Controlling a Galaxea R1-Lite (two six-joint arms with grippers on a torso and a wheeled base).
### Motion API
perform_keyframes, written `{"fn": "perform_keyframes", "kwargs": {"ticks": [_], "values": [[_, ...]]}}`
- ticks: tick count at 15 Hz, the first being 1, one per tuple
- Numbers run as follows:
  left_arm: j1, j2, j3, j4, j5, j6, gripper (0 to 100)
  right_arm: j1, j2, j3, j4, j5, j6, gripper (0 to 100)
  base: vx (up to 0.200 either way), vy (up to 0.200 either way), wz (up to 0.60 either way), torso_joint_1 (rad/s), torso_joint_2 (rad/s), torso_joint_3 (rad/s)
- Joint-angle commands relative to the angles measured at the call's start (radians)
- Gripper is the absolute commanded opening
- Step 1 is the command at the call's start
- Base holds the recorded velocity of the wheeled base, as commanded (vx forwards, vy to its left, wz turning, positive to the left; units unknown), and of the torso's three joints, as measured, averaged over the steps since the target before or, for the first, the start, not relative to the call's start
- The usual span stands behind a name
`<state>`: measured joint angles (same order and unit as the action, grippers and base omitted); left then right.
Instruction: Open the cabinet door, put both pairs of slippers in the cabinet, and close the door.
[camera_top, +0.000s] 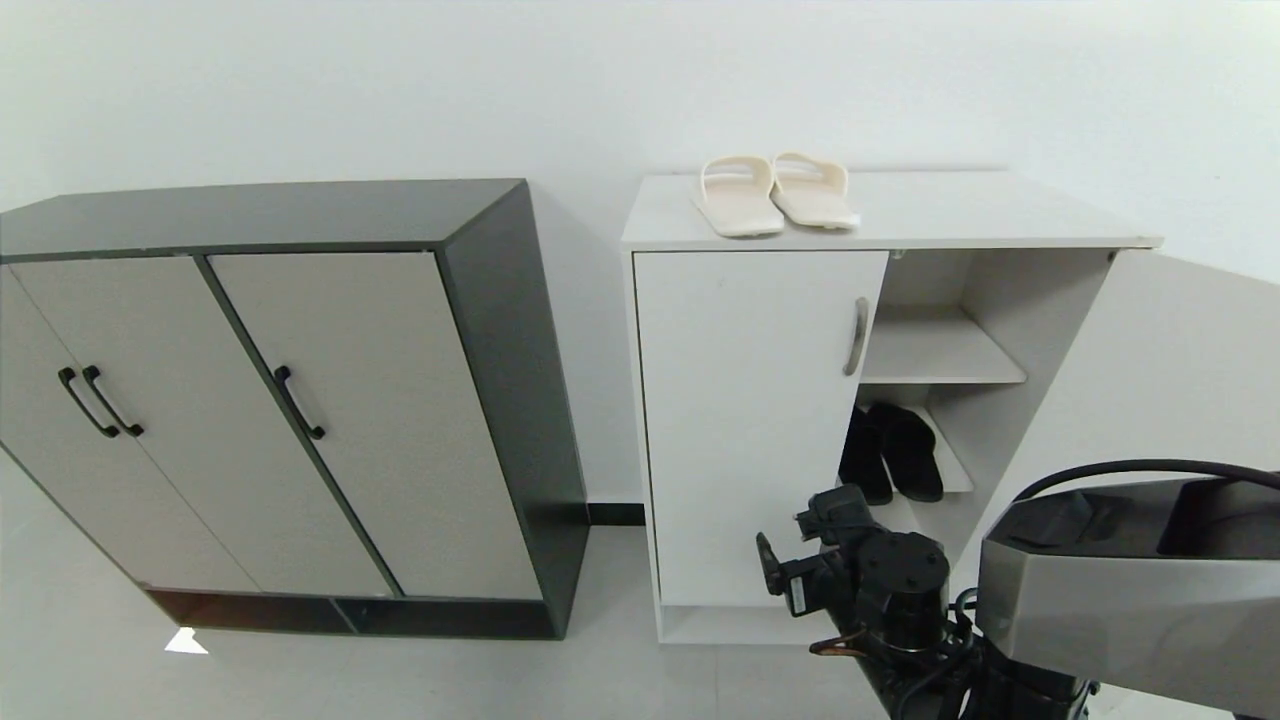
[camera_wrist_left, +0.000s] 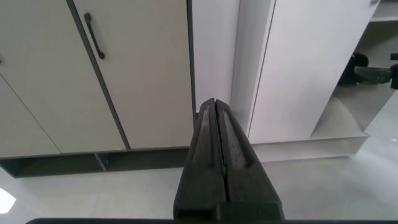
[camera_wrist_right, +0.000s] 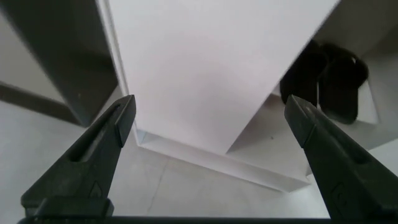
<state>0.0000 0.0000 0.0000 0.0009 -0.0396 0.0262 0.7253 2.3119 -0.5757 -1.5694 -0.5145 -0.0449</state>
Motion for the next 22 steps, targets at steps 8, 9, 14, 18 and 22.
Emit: {"fn": "perform_keyframes", "kwargs": {"ticks": [8, 9, 14, 18, 22], "values": [[0.000, 0.002, 0.000, 0.001, 0.000, 0.000, 0, 0.000, 0.011, 0.001, -0.001, -0.001, -0.006, 100, 0.000, 0.000, 0.00, 0.181, -0.49, -0.316], [0.000, 0.002, 0.000, 0.001, 0.000, 0.000, 0, 0.000, 0.011, 0.001, -0.001, -0.001, -0.006, 100, 0.000, 0.000, 0.00, 0.217, -0.51, -0.320], [0.000, 0.002, 0.000, 0.001, 0.000, 0.000, 0, -0.001, 0.012, 0.001, -0.001, -0.001, -0.006, 100, 0.000, 0.000, 0.00, 0.233, -0.54, -0.320], [0.000, 0.002, 0.000, -0.001, 0.000, 0.000, 0, -0.001, 0.017, -0.003, -0.001, 0.001, -0.006, 100, 0.000, 0.000, 0.00, 0.253, -0.58, -0.332], [0.000, 0.002, 0.000, 0.001, 0.000, 0.001, 0, -0.006, 0.026, -0.019, -0.001, 0.034, -0.029, 100, 0.000, 0.000, 0.00, 0.233, -0.52, -0.279]]}}
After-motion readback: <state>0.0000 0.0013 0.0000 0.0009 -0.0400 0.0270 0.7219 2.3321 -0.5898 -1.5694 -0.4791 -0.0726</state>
